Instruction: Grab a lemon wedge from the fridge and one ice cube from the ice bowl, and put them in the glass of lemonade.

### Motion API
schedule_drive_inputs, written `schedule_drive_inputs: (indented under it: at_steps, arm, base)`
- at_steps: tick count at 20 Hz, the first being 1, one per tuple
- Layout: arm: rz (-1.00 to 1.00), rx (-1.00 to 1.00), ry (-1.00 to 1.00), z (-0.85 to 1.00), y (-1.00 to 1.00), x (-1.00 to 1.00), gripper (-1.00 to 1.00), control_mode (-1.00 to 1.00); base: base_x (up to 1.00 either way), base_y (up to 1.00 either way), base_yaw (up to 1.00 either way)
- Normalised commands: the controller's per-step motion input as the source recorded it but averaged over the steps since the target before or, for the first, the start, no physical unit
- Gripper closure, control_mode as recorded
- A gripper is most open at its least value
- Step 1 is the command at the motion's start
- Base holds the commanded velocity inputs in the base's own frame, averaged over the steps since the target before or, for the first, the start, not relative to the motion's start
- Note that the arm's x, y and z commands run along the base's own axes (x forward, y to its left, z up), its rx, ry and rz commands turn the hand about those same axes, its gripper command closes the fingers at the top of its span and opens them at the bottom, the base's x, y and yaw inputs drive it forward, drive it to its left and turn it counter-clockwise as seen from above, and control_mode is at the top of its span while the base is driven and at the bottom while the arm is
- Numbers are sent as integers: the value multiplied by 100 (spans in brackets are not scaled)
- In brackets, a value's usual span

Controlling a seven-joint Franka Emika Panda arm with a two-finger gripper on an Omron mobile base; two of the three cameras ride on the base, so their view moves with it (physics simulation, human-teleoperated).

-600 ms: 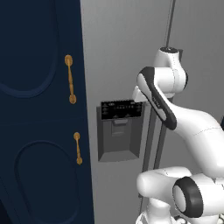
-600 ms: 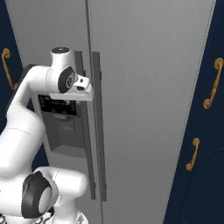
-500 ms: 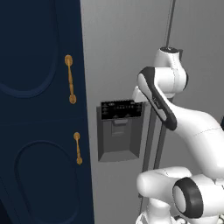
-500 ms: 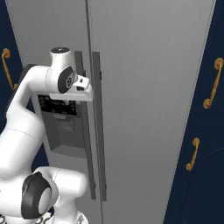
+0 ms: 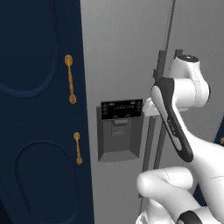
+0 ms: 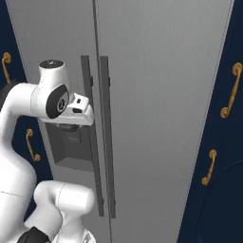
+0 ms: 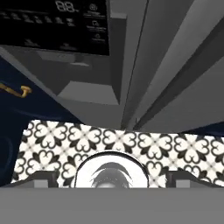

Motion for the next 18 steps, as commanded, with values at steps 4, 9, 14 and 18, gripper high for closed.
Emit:
schedule_drive_inputs:
  at_steps: [4, 9, 14, 18]
  arm:
    - [0, 0, 0, -6, 0, -37, -100, 100]
    - [0, 0, 0, 0, 0, 0, -100, 100]
    - [0, 0, 0, 0, 0, 0, -100, 100]
    - [0, 0, 0, 0, 0, 0, -100, 100]
  base:
    - [-32, 6, 5]
    - [0, 46, 93]
    - [7, 17, 99]
    - [23, 18, 92]
